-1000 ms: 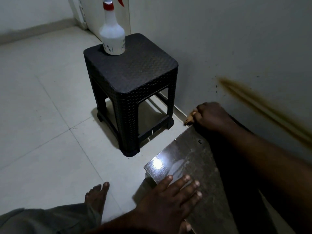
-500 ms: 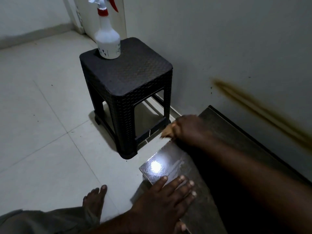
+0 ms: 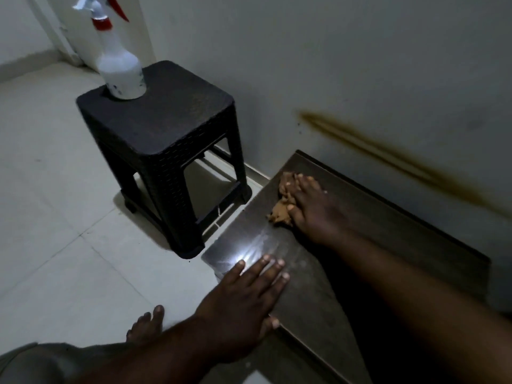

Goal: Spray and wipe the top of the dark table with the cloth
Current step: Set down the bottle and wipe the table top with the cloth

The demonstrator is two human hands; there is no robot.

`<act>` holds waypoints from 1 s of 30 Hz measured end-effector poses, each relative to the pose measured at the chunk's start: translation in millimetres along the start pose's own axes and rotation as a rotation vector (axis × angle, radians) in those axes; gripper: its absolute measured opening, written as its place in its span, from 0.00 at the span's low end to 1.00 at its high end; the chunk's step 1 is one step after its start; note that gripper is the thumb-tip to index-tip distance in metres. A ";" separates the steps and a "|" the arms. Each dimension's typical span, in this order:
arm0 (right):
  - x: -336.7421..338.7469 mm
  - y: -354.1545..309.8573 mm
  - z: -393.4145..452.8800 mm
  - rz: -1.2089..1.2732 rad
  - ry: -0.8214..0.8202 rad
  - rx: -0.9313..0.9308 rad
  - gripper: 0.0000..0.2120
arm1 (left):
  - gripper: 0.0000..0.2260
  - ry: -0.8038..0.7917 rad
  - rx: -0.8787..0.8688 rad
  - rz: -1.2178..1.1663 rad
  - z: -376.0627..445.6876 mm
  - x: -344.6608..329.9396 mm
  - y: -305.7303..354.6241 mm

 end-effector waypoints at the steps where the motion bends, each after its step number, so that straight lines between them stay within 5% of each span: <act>1: -2.8 -1.2 -20.2 -0.006 0.004 -0.004 0.28 | 0.31 -0.003 0.003 -0.003 -0.8 -1.1 -1.0; 11: -11.6 -7.1 -165.6 0.101 0.001 -0.164 0.30 | 0.31 -0.086 0.025 -0.004 -1.3 0.9 -1.1; 15: 14.8 15.1 -180.4 0.343 0.289 -0.533 0.31 | 0.35 -0.099 -0.034 -0.084 2.6 -12.5 -2.3; 17: 4.9 35.2 -192.4 0.328 0.177 -0.776 0.28 | 0.36 -0.120 -0.037 -0.130 3.8 -22.1 -4.3; 20: -5.4 38.0 -193.1 0.270 0.009 -0.899 0.15 | 0.37 -0.127 -0.021 -0.174 7.6 -24.1 -5.6; 30: 15.2 18.1 -175.3 0.656 0.141 -1.305 0.02 | 0.40 -0.270 -0.013 -0.312 6.4 -21.8 -3.1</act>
Point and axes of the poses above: each hand's wrist, its own z-axis towards the middle knuckle, its own x-axis out of the back of the hand, y = z × x, the point moved 8 cm from there along z, towards the middle knuckle, and after that the axes turned 6 degrees about -z, right-handed, at the moved point
